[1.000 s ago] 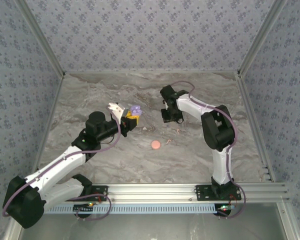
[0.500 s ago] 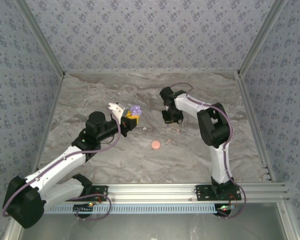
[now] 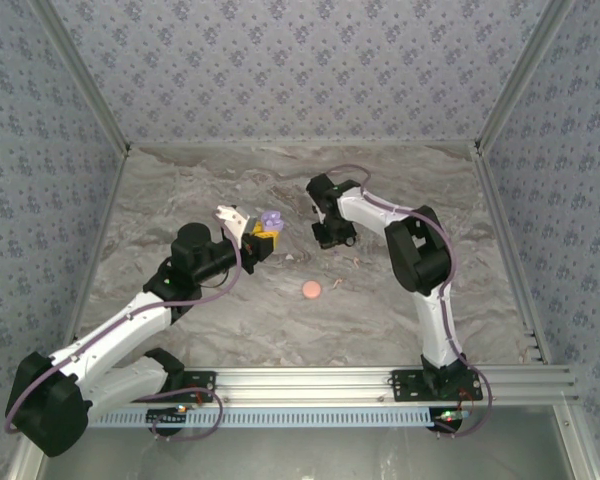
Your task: Insert the wireless bluetooth earbuds into the charging case
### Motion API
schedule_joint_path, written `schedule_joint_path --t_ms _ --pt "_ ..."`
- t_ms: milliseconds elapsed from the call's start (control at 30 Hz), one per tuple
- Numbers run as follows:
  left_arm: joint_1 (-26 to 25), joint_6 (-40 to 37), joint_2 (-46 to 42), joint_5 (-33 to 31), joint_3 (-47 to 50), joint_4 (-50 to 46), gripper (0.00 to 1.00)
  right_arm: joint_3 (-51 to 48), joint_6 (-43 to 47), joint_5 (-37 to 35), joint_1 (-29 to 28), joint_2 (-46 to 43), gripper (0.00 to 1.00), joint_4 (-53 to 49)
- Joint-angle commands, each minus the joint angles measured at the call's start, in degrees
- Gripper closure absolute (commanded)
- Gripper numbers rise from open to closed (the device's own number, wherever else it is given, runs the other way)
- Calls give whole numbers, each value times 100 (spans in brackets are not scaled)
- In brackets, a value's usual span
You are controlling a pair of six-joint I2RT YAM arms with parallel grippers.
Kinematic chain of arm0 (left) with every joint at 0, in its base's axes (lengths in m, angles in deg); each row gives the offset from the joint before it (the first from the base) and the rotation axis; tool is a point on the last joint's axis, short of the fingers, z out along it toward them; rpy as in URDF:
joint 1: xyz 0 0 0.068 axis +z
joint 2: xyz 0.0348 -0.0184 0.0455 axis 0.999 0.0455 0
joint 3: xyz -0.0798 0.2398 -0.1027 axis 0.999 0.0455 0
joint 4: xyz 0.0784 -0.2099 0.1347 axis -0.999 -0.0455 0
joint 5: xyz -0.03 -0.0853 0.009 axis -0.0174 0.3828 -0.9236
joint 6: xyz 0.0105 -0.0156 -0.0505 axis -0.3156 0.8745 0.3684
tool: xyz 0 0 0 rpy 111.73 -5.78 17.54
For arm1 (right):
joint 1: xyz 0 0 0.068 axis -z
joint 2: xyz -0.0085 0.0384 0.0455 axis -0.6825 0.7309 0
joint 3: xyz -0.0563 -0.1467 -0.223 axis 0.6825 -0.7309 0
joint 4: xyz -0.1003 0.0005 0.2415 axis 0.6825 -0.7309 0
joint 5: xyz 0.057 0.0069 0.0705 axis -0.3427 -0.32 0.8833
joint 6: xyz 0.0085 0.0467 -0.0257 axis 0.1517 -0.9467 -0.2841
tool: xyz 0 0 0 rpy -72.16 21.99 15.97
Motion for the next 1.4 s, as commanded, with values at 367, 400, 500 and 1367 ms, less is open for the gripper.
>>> schedule_joint_path --t_ms 367,400,500,1367 --pt "-11 -30 -26 44 -72 160 77 88 742 -39 -372 163 85 -639" --pt "-11 -29 -26 42 -71 166 77 88 768 -68 -389 157 86 -673" --pt "-12 -29 -24 35 -72 163 77 76 779 -174 -394 131 86 -759" --pt "-19 -39 18 39 -115 140 77 -282 728 -508 -398 -592 84 -930"
